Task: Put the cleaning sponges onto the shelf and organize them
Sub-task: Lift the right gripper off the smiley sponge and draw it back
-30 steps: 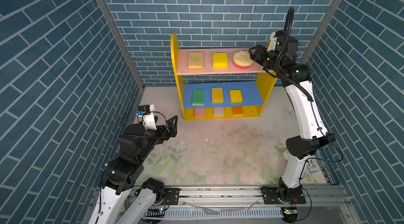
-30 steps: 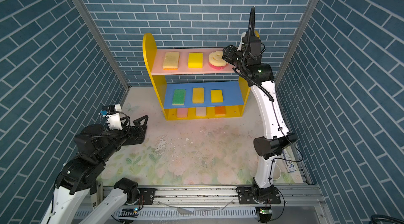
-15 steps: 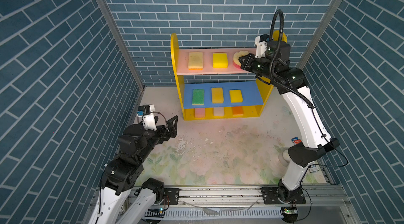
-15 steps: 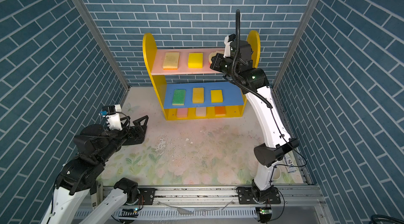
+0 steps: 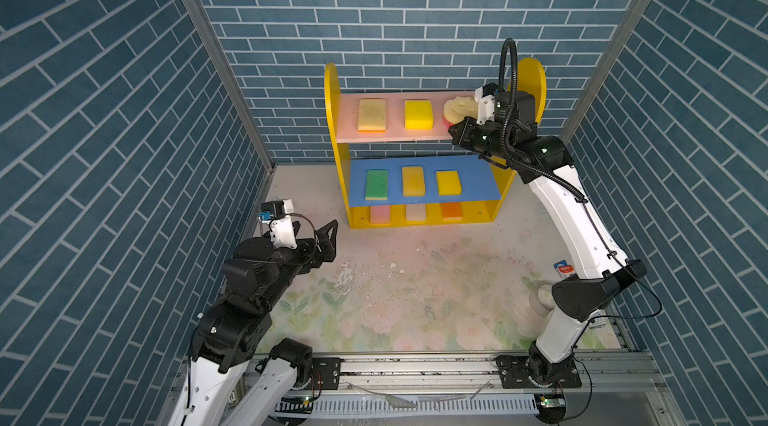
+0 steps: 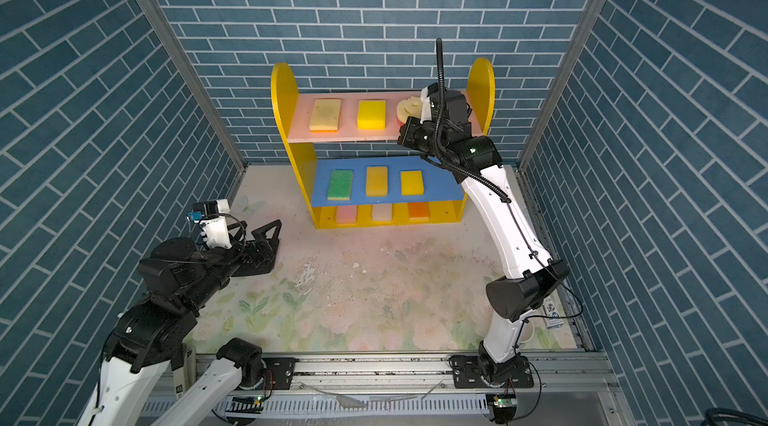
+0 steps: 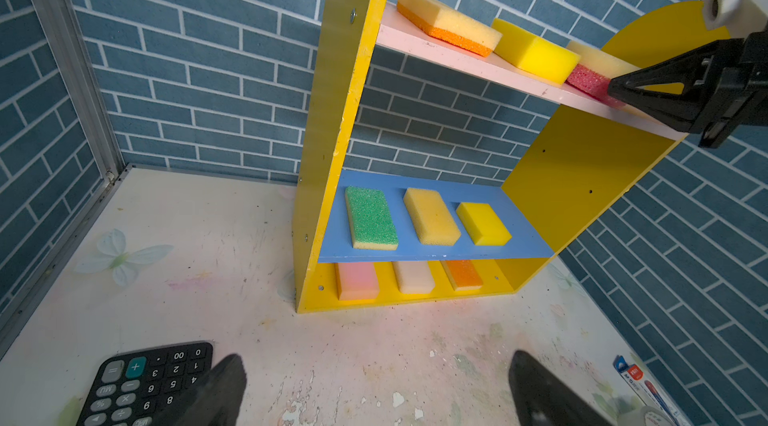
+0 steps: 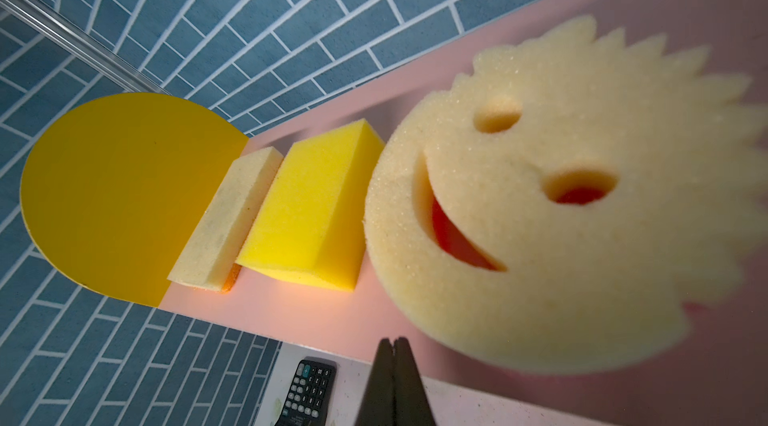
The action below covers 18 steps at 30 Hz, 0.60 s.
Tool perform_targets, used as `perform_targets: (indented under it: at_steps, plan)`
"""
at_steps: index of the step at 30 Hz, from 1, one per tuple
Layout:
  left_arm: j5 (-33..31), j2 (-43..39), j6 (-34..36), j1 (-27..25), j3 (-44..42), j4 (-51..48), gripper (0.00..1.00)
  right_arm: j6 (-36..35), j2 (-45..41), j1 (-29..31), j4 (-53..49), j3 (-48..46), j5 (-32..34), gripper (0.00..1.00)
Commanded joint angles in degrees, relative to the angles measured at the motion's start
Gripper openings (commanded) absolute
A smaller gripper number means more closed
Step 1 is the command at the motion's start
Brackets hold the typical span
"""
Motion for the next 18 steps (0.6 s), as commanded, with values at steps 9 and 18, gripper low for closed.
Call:
perform_targets:
  at_steps: [9, 18]
  plan:
    - [0.0, 0.3, -0.1, 0.4, 0.7, -0.1, 1.0, -0.2, -1.8, -1.7, 1.7, -1.0, 1.2, 0.0]
    - [0.0, 0.0, -0.3, 0.4, 0.6, -0.1, 1.0, 0.9, -2.8, -1.9, 2.1, -1.9, -0.8, 0.0]
